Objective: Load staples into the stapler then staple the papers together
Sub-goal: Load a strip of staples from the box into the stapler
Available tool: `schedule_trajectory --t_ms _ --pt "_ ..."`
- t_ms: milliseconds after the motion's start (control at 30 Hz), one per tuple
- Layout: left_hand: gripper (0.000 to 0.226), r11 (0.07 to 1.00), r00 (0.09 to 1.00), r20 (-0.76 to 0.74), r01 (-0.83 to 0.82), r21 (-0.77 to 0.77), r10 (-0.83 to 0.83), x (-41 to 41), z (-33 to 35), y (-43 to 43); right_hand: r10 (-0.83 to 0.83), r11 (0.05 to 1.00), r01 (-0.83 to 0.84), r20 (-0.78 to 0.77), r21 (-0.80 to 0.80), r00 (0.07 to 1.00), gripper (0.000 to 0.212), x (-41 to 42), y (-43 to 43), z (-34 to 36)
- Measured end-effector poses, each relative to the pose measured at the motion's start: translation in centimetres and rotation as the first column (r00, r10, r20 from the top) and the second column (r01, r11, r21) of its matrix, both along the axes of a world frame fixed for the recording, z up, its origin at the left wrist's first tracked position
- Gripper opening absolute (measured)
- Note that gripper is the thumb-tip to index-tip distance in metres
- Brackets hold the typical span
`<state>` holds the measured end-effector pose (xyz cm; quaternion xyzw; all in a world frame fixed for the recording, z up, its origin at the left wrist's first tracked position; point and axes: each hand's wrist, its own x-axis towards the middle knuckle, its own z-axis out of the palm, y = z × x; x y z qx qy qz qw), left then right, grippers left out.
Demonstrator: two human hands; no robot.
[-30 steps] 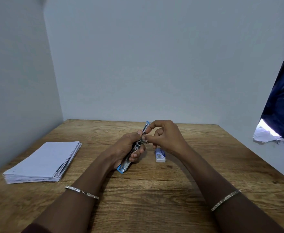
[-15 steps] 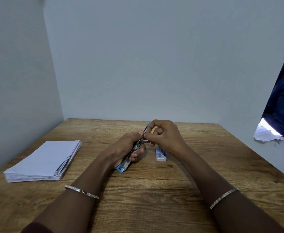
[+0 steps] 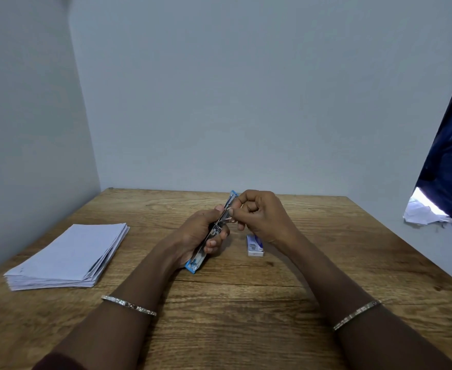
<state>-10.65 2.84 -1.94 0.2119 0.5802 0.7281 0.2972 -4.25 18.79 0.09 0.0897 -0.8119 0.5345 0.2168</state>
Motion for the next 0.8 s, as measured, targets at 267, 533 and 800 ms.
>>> schedule_trajectory --t_ms 267,533,800 --pt "0.037 0.999 0.999 0.039 -0.036 -0.010 0.037 0.2 0.2 0.2 -0.150 0.989 0.149 0.062 0.016 0.987 0.014 -0.2 2.6 0.8" --pt "0.041 1.000 0.999 0.042 -0.024 -0.020 0.025 -0.2 0.0 0.6 -0.341 0.801 0.108 0.301 0.589 0.890 0.007 1.0 6.7 -0.2" --pt "0.024 1.000 1.000 0.011 -0.026 -0.009 0.026 -0.2 -0.2 0.8 -0.327 0.710 0.069 0.241 0.701 0.914 0.013 0.6 6.8 -0.8"
